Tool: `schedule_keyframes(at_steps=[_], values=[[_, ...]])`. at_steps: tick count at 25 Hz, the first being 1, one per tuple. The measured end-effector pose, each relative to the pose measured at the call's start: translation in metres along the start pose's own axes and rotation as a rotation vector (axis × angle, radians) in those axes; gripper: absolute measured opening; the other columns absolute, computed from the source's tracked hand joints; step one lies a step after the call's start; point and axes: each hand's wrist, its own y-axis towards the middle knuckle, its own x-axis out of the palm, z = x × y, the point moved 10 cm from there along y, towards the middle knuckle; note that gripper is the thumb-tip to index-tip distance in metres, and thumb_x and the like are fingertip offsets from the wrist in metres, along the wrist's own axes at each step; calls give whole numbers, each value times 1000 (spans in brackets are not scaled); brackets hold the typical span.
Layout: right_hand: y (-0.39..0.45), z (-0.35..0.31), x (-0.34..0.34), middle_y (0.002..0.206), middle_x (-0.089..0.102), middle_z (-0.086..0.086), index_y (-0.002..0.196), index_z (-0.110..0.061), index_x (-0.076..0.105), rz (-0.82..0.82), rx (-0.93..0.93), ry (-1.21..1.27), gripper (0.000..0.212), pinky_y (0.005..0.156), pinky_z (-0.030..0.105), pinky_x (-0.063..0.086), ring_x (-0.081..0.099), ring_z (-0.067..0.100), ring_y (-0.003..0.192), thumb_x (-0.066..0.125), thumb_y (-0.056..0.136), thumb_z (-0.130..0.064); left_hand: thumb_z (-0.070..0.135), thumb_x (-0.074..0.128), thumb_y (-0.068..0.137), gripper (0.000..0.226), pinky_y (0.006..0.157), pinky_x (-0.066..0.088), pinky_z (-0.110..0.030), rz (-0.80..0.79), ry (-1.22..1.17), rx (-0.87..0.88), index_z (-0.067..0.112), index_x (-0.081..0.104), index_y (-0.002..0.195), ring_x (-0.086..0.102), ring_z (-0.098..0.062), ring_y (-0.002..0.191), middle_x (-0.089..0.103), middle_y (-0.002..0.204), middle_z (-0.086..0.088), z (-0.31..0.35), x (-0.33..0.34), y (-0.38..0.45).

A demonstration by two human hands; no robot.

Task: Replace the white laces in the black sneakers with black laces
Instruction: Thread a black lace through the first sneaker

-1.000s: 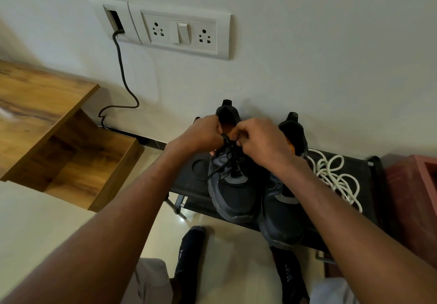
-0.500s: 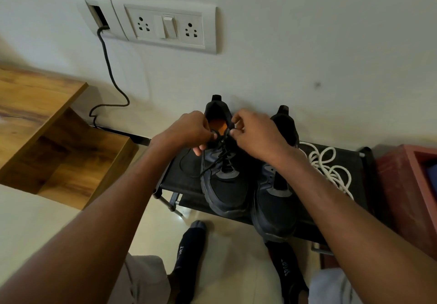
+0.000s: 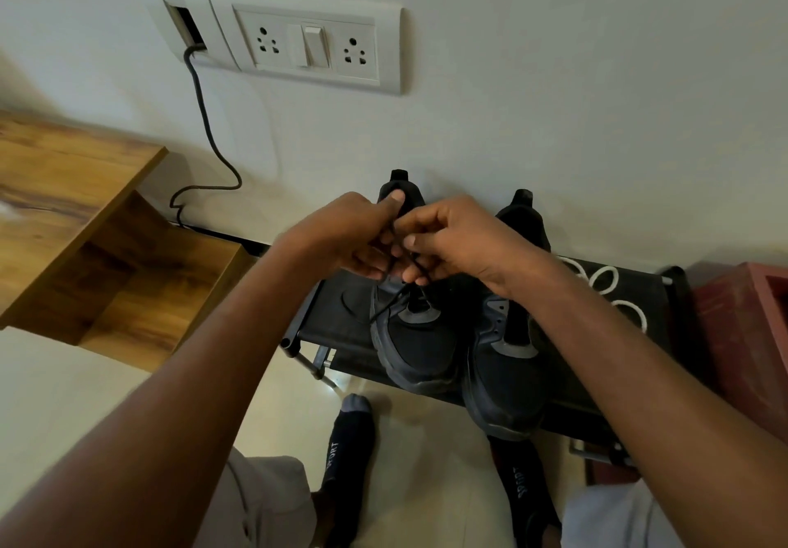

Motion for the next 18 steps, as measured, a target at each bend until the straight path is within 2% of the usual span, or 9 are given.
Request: schedule_keyframes(at_steps=[1,3,5,6,9,12,15,17,18], values=[[1,1,3,87,76,17,112,-12,76,21,-29,-52,18,69,38,63,74,23,70,62,102,-5,56,47,104,63,77,65,-45,-33,-64,-24,-2,68,108,77,-36,84,75,94,-22,-1,2,0],[5,-4,3,73,72,7,99,-18,76,143,-137,-348,11,60,35,59,69,16,62,70,96,-10,52,53,103,56,78,64,-46,-109,-135,-31,-1,69,109,76,-37,87,73,93,-23,-2,9,-1],[5,-12,0,73,65,-4,90,-20,70,321,-209,-602,7,59,31,48,62,12,65,76,88,-16,39,58,104,43,76,64,-43,-119,-158,-1,-1,70,112,74,-32,85,73,96,-21,1,11,0],[5,-11,-3,78,63,-6,90,-19,65,395,-202,-634,13,60,30,45,61,13,70,77,86,-17,34,60,104,39,77,65,-42,-99,-154,17,-2,70,114,74,-32,87,74,101,-22,2,10,2],[10,7,-15,87,65,-2,94,-19,54,455,-72,-510,30,58,32,48,64,19,76,81,81,-17,28,67,100,36,88,63,-47,-63,-123,57,-4,71,116,75,-33,93,74,112,-26,6,7,2],[12,20,-21,92,69,5,89,-24,53,424,33,-396,37,71,45,62,71,27,80,85,76,-10,26,67,100,36,88,63,-48,-86,-53,116,-7,68,116,75,-35,89,73,108,-29,14,12,-1],[10,24,-26,82,74,10,85,-20,63,424,78,-304,22,73,49,65,75,30,75,75,84,-1,24,61,104,32,85,63,-46,-63,-34,167,-6,63,115,76,-37,95,75,101,-26,21,9,-3],[10,25,-28,78,75,13,85,-10,73,415,103,-402,6,74,47,65,75,30,75,69,89,-7,24,60,105,25,85,62,-44,-51,-33,189,0,66,108,77,-33,92,78,94,-19,24,5,-4],[11,24,-27,80,75,12,87,-7,76,398,104,-433,8,74,46,64,74,30,78,69,90,-11,24,60,105,22,84,62,-43,-50,-48,193,3,66,104,78,-31,89,79,91,-17,25,3,-5]])
